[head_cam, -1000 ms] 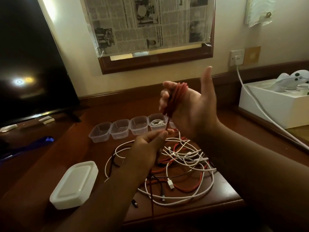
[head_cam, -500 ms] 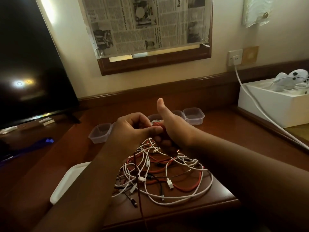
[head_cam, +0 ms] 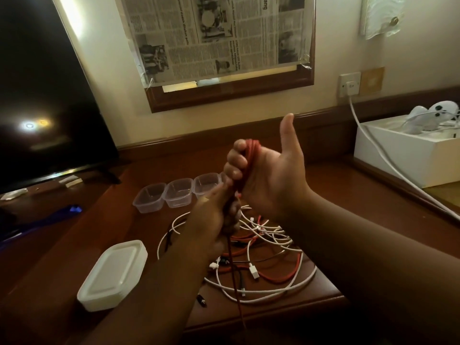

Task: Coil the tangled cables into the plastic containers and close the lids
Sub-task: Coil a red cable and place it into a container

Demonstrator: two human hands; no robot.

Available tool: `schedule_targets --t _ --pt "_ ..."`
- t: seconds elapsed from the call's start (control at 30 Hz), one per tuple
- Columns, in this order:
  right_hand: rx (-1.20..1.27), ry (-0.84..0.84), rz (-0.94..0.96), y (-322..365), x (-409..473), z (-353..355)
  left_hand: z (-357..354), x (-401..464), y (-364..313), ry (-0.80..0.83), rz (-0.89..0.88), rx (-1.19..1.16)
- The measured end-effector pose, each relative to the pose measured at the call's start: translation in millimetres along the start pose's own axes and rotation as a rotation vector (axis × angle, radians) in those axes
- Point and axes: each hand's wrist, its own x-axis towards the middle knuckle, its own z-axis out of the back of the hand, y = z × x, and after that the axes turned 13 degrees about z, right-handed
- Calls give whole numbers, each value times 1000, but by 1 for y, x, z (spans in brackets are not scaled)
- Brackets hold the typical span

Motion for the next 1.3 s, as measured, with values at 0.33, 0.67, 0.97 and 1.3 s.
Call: schedule_targets --t 0.33,0.67,0.97,1.3 --pt "-1741 313 295 -11 -2 32 12 -21 -17 -192 -447 1066" --pt "-429 251 -301 1 -11 -10 26 3 -21 -150 -153 207" --pt "-1898 369 433 3 0 22 8 -10 1 -168 -144 559" --pt "-545 243 -430 2 -10 4 23 -7 -33 -78 -252 334"
